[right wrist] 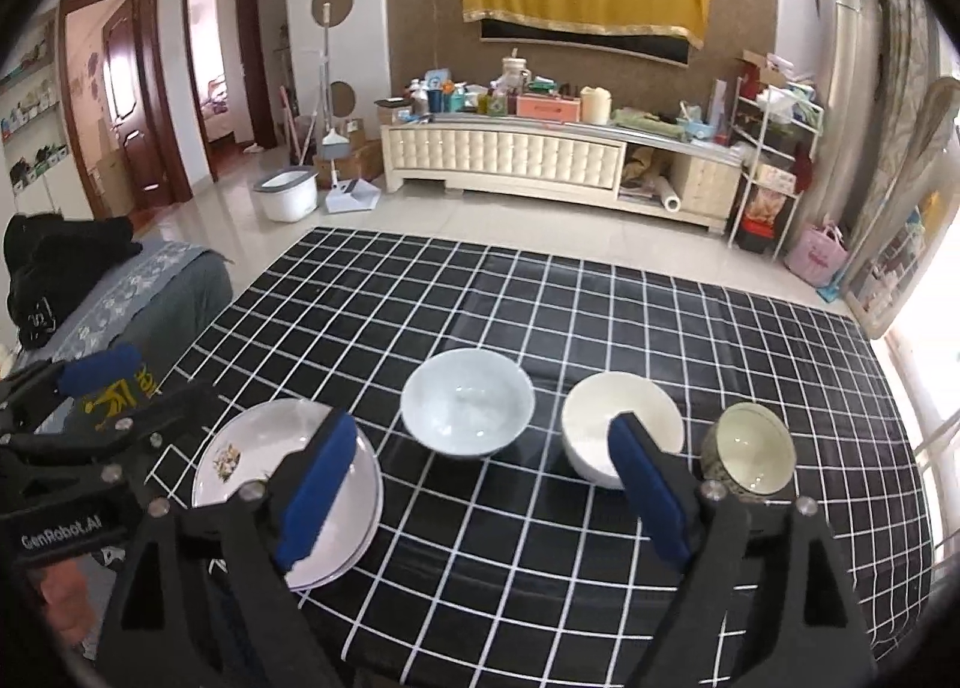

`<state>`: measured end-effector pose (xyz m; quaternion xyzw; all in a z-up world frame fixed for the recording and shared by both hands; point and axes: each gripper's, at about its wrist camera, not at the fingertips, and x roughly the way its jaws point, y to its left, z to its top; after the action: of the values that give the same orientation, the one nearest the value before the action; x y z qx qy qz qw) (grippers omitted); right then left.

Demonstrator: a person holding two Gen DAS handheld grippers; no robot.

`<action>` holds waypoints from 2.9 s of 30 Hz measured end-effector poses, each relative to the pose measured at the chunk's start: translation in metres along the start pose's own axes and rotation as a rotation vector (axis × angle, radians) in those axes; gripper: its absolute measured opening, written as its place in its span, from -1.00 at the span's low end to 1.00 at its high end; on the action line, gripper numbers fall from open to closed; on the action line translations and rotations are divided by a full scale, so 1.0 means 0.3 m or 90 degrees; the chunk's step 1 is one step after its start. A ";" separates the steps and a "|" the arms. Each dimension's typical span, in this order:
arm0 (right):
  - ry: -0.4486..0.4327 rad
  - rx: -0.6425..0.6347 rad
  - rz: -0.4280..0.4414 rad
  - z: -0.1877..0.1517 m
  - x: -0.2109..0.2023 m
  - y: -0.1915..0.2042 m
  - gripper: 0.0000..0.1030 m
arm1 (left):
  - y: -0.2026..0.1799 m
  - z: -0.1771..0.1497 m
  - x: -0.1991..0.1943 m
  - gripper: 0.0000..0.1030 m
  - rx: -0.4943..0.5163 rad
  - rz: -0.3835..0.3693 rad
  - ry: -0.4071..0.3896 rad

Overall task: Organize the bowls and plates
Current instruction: 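Move the left tool to a plain white bowl and grasp its rim, then carry the white bowl beside the plate stack and lower it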

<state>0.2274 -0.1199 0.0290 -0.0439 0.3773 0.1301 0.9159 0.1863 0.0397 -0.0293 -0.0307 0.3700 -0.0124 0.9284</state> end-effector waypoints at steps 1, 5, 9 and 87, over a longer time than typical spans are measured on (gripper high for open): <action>0.002 0.011 -0.001 0.010 0.005 -0.016 0.72 | -0.011 0.007 -0.005 0.60 0.008 -0.001 -0.005; 0.001 0.023 -0.007 0.029 0.010 -0.052 0.72 | -0.033 0.036 -0.005 0.60 0.021 -0.008 -0.010; -0.001 0.018 -0.010 0.043 0.009 -0.065 0.72 | -0.046 0.076 0.035 0.60 0.023 -0.017 0.007; 0.243 -0.001 0.022 -0.020 0.690 -0.149 -0.73 | -0.155 0.022 0.776 -0.79 -0.009 -0.077 0.345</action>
<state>0.3766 -0.1215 -0.1214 -0.0623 0.5445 0.1351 0.8255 0.3598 -0.0170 -0.1813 -0.0549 0.6026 -0.0729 0.7928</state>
